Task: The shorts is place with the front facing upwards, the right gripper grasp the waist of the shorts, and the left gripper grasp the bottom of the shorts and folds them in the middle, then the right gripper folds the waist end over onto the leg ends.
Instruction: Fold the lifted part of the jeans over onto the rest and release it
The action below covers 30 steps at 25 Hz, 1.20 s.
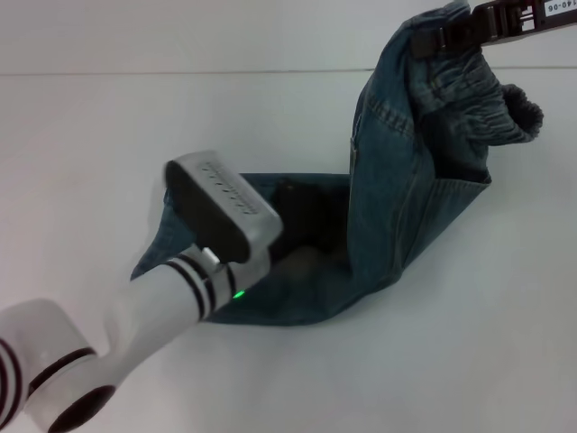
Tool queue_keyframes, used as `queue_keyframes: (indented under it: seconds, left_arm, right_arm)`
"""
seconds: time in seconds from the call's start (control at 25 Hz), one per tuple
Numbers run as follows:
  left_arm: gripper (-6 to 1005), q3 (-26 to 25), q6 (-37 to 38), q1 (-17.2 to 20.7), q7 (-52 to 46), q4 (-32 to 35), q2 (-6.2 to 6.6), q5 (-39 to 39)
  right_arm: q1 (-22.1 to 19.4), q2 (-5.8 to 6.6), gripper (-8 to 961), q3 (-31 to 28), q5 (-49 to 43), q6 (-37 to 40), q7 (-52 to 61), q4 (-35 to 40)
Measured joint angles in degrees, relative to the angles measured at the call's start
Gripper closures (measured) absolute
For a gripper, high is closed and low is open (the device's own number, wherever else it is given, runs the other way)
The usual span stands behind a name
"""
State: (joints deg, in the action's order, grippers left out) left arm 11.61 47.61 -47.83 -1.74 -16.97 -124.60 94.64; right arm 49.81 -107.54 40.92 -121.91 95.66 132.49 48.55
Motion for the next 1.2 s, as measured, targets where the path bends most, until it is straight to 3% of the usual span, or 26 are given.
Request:
queue_keyframes:
  seconds: [0.28, 0.52, 0.68, 0.96, 1.2]
  left_arm:
    - [998, -6.44, 7.49, 8.02, -1.96, 3.16, 0.28, 0.05]
    - [999, -6.63, 16.06, 13.22, -16.28, 11.87, 0.29, 0.01]
    - [999, -3.45, 20.69, 16.90, -30.74, 21.45, 0.61, 0.08]
    - [999, 8.76, 35.82, 26.63, -56.99, 41.49, 2.14, 1.83]
    - [999, 8.80, 52.58, 30.54, -64.52, 50.53, 3.84, 9.15]
  right_arm:
    - [-0.05, -0.20, 831, 1.05, -0.01, 0.12, -0.11, -0.17]
    - [0.24, -0.81, 824, 1.19, 0.08, 0.14, -0.73, -1.11]
    - [0.78, -1.00, 819, 1.90, 0.00, -0.53, -1.11, -1.68]
    - [3.72, -2.63, 811, 7.06, 0.00, -2.96, -3.75, -4.50]
    - [8.75, -4.65, 804, 13.69, -0.08, -7.96, -6.33, -9.49]
